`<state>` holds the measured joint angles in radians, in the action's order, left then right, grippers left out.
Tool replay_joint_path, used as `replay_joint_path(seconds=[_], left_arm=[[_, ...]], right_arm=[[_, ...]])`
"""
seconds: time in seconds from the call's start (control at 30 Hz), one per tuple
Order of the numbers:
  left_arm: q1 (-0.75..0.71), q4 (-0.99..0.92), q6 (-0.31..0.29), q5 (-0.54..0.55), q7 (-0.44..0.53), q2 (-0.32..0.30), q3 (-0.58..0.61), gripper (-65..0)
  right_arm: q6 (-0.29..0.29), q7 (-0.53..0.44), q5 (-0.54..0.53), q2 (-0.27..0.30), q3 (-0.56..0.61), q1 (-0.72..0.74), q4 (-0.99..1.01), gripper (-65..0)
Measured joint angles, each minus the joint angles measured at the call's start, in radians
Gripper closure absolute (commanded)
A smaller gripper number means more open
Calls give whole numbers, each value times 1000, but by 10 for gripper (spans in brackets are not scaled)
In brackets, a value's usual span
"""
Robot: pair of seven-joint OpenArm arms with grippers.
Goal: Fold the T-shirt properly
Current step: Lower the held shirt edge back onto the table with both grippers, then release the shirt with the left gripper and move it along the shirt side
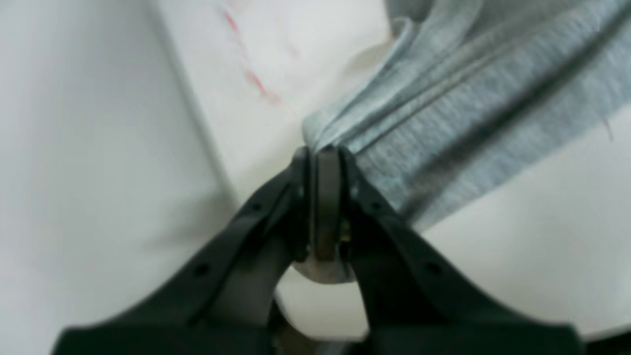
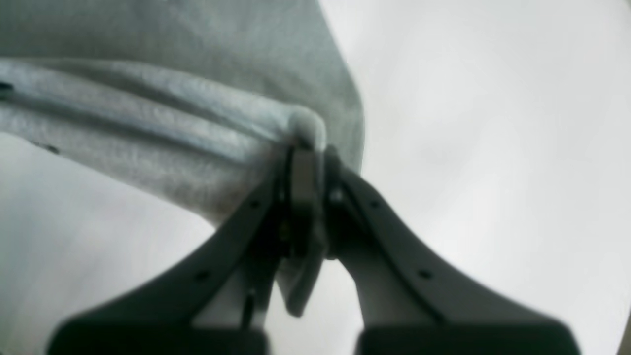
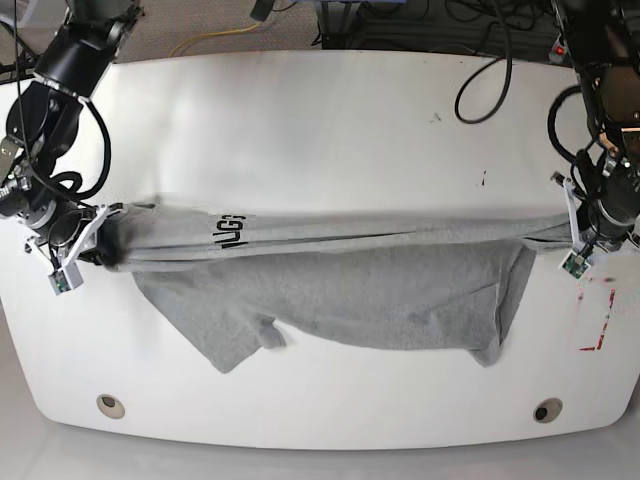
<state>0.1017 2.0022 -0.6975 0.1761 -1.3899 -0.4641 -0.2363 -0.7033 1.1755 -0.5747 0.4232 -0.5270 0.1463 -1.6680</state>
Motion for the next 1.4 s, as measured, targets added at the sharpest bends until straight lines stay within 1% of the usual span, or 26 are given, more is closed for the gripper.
replay_joint_path(seconds=[0.07,0.17,0.27,0.33,0.43,0.5,0.6,0.7,0.73,0.83,0.97,1.07,1.1,1.2,1.3,1.4], left_arm=[[-81,-2,0,2,19,14,-24,-3],[-202,-3,0,-11,50,58,-47,-3],[-290,-2,-2,-16,102,61,-53,-3],[-362,-3,-3,-18,117,61,-55,-3],[-442,-3,-3,-21,174,59,-61,-3],[-500,-3,-2,-19,196,68,-82,-3],[-554,-3,-3,-27,231,107,-141,-3],[-617,-4,-2,-26,289,120,-185,-3],[-629,-4,-2,-28,291,121,-187,-3],[-639,-5,-3,-25,293,121,-188,-3],[-639,-5,-2,-24,310,121,-190,-3],[-645,-5,-3,-21,306,126,-200,-1],[-640,-5,-3,-13,307,140,-215,-1],[-582,-5,-5,-11,298,193,-284,-1],[-507,-5,-8,-6,259,193,-302,-1],[-435,-5,-8,0,201,192,-305,-1]], right_arm=[[1,8,5,-18,-21,-55,-17,0],[4,11,20,-45,-30,-132,-65,0],[3,5,18,-74,-35,-200,-126,0],[5,3,12,-113,-58,-257,-152,0],[4,6,19,-144,-65,-330,-172,0],[5,7,24,-153,-68,-372,-175,0],[6,3,22,-153,-69,-414,-177,0],[3,-5,16,-158,-117,-450,-177,0],[3,-5,13,-157,-130,-461,-177,0],[5,3,27,-151,-146,-489,-176,0],[4,-3,20,-152,-149,-510,-176,0],[3,-4,19,-158,-193,-518,-174,0],[3,-4,17,-157,-209,-520,-167,0],[3,-4,12,-158,-243,-519,-145,0],[2,-5,-7,-159,-278,-518,-114,0],[2,-5,-8,-159,-281,-518,-84,0]])
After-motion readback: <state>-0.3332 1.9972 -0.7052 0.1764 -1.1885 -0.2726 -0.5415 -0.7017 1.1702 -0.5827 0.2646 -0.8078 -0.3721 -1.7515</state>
